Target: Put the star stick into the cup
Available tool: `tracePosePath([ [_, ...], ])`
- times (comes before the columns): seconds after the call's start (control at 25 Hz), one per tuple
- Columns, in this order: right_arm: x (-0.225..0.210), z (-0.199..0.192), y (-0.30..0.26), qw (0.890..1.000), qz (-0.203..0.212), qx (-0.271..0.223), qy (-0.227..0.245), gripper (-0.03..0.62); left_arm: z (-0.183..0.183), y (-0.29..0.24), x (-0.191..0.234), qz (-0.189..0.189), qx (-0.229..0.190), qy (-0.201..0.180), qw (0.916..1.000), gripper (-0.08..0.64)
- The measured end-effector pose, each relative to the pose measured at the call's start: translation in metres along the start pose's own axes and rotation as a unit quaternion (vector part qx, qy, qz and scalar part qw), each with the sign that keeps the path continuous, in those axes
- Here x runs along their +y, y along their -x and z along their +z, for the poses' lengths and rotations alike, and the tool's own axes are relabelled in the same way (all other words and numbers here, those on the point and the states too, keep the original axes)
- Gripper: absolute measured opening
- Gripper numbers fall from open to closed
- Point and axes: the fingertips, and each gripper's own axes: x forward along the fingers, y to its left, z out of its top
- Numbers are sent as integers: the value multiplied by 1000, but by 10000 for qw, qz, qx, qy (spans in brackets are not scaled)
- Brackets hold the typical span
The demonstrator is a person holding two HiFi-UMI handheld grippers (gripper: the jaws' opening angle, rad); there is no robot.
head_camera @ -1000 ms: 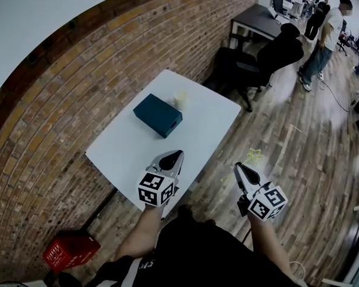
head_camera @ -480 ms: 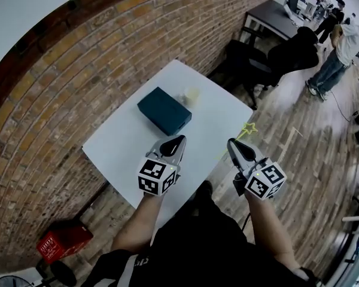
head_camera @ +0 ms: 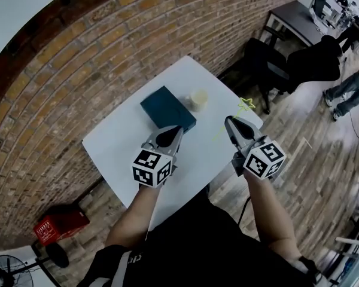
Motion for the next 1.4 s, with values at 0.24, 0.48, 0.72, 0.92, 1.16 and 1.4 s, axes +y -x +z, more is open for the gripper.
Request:
tracePosePath([
  [0.24, -49, -1, -46, 9997, 168, 179, -71, 11, -8, -33, 20, 265, 149, 82, 9995, 8],
  [0.48, -81, -4, -89, 9988, 314, 286, -241, 11, -15, -48, 43, 592, 275, 183, 9977, 8],
  [0.72, -96, -5, -126, 9978, 435, 347, -349, 11, -12, -51, 54, 789, 263, 232, 9963, 8],
  [0.92, -109, -9, -154, 9978, 394, 389, -368, 11, -16, -52, 60, 903, 287, 347, 9949, 8],
  [1.16, -133, -32, -179, 9977, 169, 417, -508, 11, -30, -50, 71, 1069, 355, 536, 9922, 8],
  [1.4, -147, -62, -198, 9965, 84, 676, -490, 11, -35, -44, 80, 1221, 407, 672, 9894, 8],
])
